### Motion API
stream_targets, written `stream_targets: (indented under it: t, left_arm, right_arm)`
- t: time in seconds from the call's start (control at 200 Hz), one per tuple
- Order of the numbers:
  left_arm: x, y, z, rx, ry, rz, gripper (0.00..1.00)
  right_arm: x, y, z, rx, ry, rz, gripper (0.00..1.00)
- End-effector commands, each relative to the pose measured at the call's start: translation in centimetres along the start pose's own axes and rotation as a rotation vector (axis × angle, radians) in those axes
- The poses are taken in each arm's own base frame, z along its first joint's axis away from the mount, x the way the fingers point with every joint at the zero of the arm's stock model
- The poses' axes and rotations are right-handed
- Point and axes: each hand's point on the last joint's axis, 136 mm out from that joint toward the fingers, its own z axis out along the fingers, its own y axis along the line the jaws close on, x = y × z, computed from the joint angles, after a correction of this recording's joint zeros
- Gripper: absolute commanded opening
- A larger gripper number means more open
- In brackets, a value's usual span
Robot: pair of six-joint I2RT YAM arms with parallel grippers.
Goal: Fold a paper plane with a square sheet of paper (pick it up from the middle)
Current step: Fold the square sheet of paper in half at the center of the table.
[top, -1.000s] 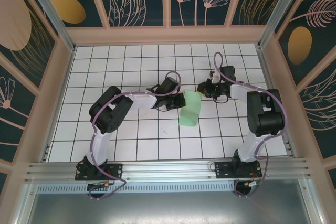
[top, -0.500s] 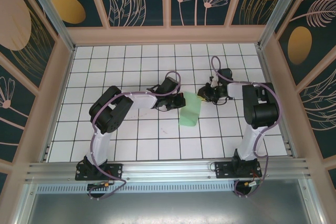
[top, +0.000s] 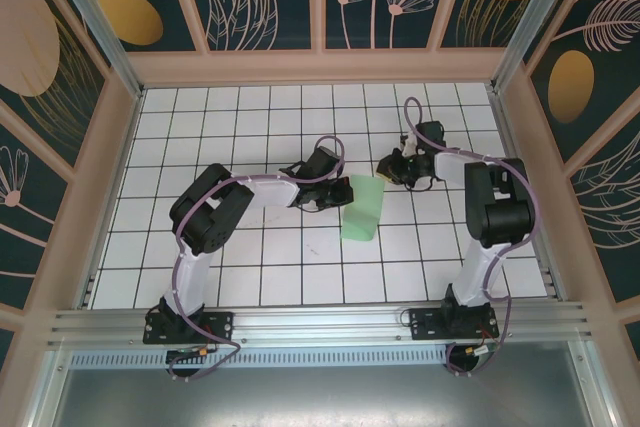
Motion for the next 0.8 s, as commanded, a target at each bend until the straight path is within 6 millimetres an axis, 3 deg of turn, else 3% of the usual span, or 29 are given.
stream_targets:
  t: [0.0, 0.16, 0.26, 0.425, 0.585, 0.796]
  left_arm:
    - [3.7, 4.8, 1.3, -0.146, 0.112, -0.032, 0.04]
    - [3.7, 4.8, 1.3, -0.146, 0.112, -0.031, 0.04]
    - [3.7, 4.8, 1.3, -0.145, 0.111, -0.030, 0.04]
    - [3.7, 4.8, 1.2, -0.144, 0.112, -0.031, 0.04]
    - [3.6, 4.6, 1.3, -0.140, 0.110, -0.027, 0.04]
    - [3.7, 4.7, 1.4, -0.139, 0.114, -0.026, 0.04]
  right_arm:
    - [0.9, -2.5, 1.3, 0.055, 0.027, 0.037, 0.16]
    - [0.9, -3.9, 1.7, 0.109, 0.027, 0.044, 0.16]
    - [0.2, -2.5, 0.8, 0.089, 0.011, 0.018, 0.17]
    - [-0.4, 1.1, -2.5, 0.032, -0.049, -0.031, 0.18]
    - [2.8, 2.4, -4.2, -0.023, -0.036, -0.029, 0.18]
    - [8.7, 2.2, -3.8, -0.082, 0.042, 0.023, 0.17]
